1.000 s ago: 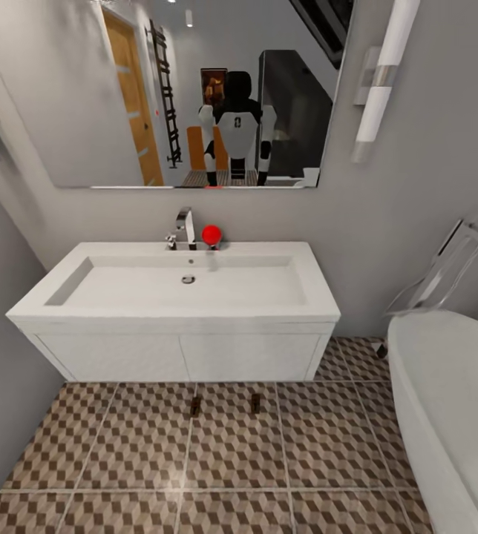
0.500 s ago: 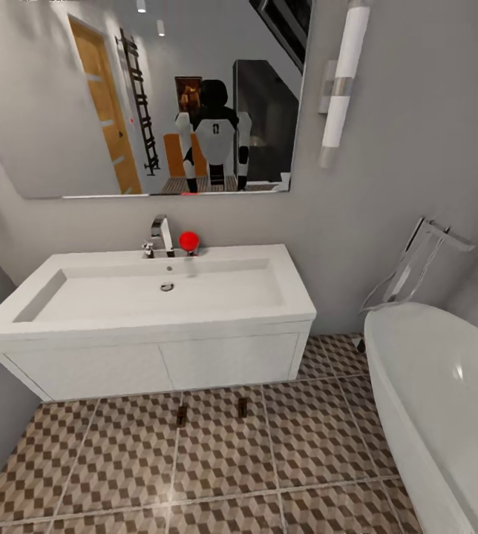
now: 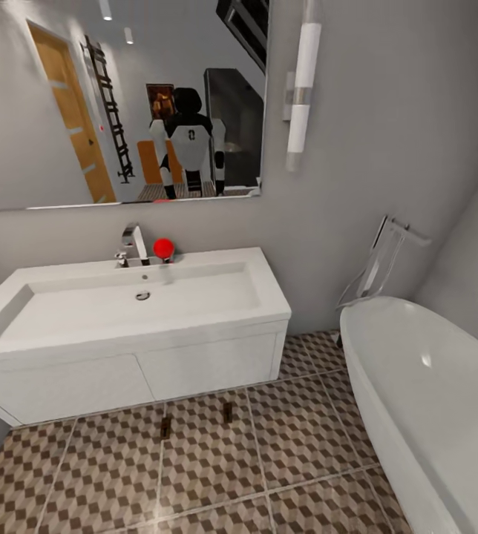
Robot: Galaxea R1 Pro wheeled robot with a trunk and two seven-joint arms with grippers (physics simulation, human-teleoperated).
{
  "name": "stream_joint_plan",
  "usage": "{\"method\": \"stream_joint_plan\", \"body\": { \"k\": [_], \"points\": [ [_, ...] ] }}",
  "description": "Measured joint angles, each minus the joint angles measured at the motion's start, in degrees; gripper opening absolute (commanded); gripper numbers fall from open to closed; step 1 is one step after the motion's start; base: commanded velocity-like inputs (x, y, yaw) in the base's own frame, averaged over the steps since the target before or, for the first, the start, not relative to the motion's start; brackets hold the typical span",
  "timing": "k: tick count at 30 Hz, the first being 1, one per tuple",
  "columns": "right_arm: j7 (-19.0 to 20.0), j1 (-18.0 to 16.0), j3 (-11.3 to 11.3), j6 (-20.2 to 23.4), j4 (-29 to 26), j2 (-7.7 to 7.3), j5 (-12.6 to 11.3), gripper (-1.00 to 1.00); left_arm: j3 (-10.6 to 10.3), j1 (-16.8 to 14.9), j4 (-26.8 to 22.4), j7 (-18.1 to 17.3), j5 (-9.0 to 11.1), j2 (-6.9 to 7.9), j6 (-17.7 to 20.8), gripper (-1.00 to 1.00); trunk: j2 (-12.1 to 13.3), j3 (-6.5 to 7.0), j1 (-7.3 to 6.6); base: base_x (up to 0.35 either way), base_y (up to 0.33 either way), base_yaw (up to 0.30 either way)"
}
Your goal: Take the four mousetraps from the cabinet in the bathroom and place them on the bathroom floor. Make sure all four end up on the same floor surface, and ensure that at least two of them are either under or directly next to the same bathroom sink.
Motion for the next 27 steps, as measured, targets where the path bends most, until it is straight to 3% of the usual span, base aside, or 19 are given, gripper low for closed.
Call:
{"method": "stream_joint_plan", "body": {
  "k": [10, 27],
  "points": [
    [0.1, 0.0, 0.0, 0.0, 0.0, 0.00, 0.0, 1.00, 0.0, 0.0, 0.0, 0.0, 0.0, 1.20, 0.0, 1.00, 0.0, 0.75, 0.00, 0.000, 0.000, -0.213],
    [0.2, 0.0, -0.1, -0.1, 0.0, -0.03, 0.0, 1.00, 0.0, 0.0, 0.1, 0.0, 0.0, 1.91, 0.0, 1.00, 0.0, 2.02, 0.00, 0.000, 0.000, -0.213]
  ]
}}
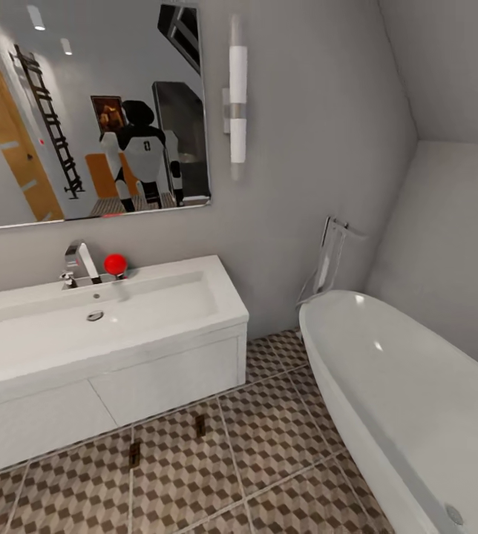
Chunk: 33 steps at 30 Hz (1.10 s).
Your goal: Take the four mousetraps from the cabinet in the bathroom and place them on the bathroom floor. Make sure all four end up on the same floor surface, and ensure that at least two of them are either under or directly next to the same bathroom sink.
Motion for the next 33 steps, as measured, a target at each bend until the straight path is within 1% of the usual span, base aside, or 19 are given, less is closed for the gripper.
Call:
{"method": "stream_joint_plan", "body": {
  "k": [14, 21, 33],
  "points": [
    [0.0, 0.0, 0.0, -0.4, -0.3, -0.20, 0.1, 1.00, 0.0, 0.0, -0.5, -0.1, 0.1, -0.55, 0.0, 1.00, 0.0, 1.05, 0.00, 0.000, 0.000, -0.213],
    [0.0, 0.0, 0.0, -1.5, -0.4, -0.17, 0.1, 1.00, 0.0, 0.0, -0.6, -0.1, 0.2, -0.62, 0.0, 1.00, 0.0, 1.57, 0.00, 0.000, 0.000, -0.213],
    [0.0, 0.0, 0.0, -1.7, -0.3, 0.00, 0.0, 1.00, 0.1, 0.0, -0.4, -0.1, 0.2, -0.62, 0.0, 1.00, 0.0, 2.39, 0.00, 0.000, 0.000, -0.190]
  ]
}}
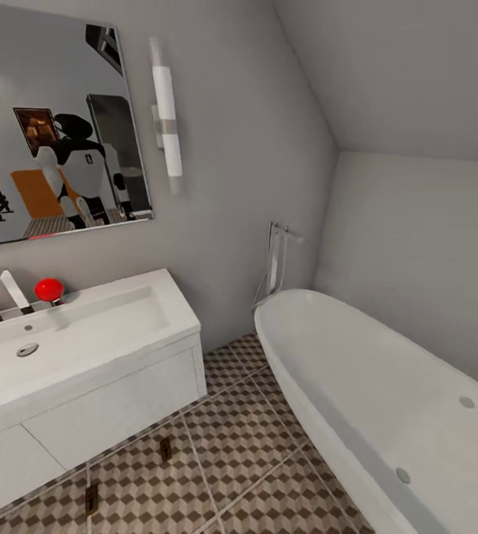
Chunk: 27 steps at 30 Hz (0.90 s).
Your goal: Take the four mousetraps from the cabinet in the bathroom and place them on the bathroom floor. Make sure all four end up on the same floor surface, and ensure that at least two of them are either under or directly next to the same bathroom sink.
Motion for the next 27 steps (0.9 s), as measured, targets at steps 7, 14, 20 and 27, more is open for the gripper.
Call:
{"method": "stream_joint_plan", "body": {
  "k": [7, 14, 20, 27],
  "points": [
    [0.0, 0.0, 0.0, 0.0, 0.1, 0.09, 0.1, 1.00, 0.0, 0.0, 0.1, 0.0, 0.0, 0.14, -0.1, 1.00, 0.0, 0.13, 0.00, 0.000, 0.000, -0.058],
    [0.0, 0.0, 0.0, 0.0, 0.2, 0.11, 0.0, 1.00, 0.0, 0.0, 0.1, 0.0, 0.0, 0.08, -0.1, 1.00, 0.0, 0.15, 0.00, 0.000, 0.000, -0.186],
    [0.0, 0.0, 0.0, 0.0, 0.3, 0.11, -0.1, 1.00, 0.0, 0.0, 0.1, 0.0, 0.0, 0.15, -0.1, 1.00, 0.0, 0.16, 0.00, 0.000, 0.000, -0.264],
    [0.3, 0.0, 0.0, 0.0, 0.3, 0.09, -0.1, 1.00, 0.0, 0.0, 0.2, 0.0, -0.2, 0.37, 0.0, 1.00, 0.0, 0.16, 0.00, 0.000, 0.000, -0.283]
  ]
}}
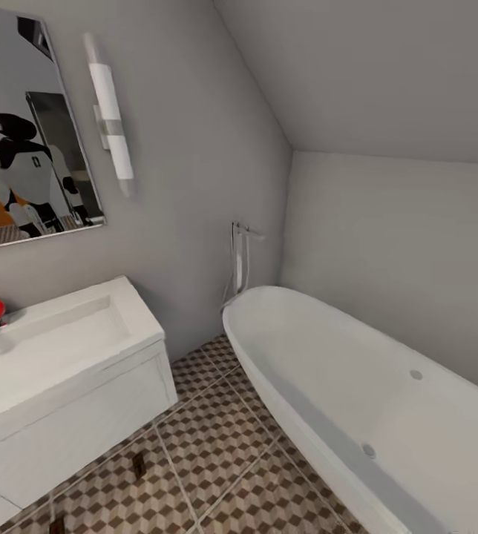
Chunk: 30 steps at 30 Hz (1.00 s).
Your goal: Take the four mousetraps from the cabinet in the bathroom and place them on the bathroom floor. Make sure all four end up on the same floor surface, and ensure that at least two of them are either under or directly next to the same bathroom sink.
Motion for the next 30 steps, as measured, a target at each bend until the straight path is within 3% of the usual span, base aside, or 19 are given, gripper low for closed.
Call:
{"method": "stream_joint_plan", "body": {
  "k": [14, 30],
  "points": [
    [3.3, 0.0, 0.0, 0.0, 0.1, -0.13, -0.1, 1.00, -0.1, 0.0, 0.2, 0.1, -0.1, 0.47, 0.0, 1.00, 0.0, 0.00, 0.00, 0.000, 0.000, -0.288],
    [3.8, 0.6, -0.1, -0.1, 0.3, -0.24, 0.0, 1.00, -0.1, 0.0, 0.2, 0.1, -0.1, 1.83, 0.0, 1.00, 0.0, 0.00, 0.00, 0.000, 0.000, -0.288]
  ]
}}
